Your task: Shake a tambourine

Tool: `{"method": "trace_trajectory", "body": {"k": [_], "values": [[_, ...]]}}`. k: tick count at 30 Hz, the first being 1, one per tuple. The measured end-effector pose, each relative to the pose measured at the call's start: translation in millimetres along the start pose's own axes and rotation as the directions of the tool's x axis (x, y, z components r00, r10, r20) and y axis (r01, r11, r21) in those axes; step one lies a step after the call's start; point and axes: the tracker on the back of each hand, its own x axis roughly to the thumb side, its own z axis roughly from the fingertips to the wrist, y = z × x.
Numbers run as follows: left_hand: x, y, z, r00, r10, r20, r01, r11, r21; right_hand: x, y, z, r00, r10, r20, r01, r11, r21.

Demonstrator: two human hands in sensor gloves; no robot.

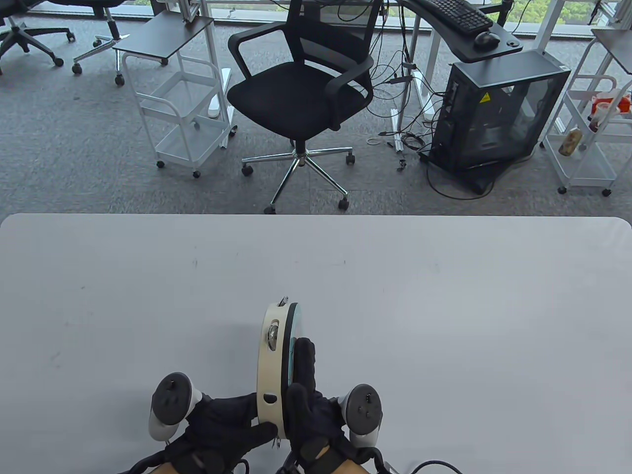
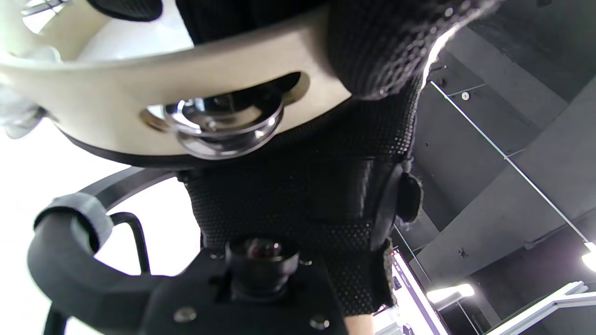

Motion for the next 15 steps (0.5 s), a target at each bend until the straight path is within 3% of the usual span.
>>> {"method": "trace_trajectory", "body": {"k": [5, 15], "values": [[-4, 5, 0, 0.999, 0.034, -0.019, -0.033, 0.999, 0.041, -3, -4, -3, 1.0, -0.017, -0.016, 0.017, 1.0, -0.003], [7, 35, 16, 0.997, 0.063, 0.035, -0.07, 0.944, 0.321, 2, -24, -3, 1.0, -0.006, 0.01, 0.008, 0.994, -0.108]]}}
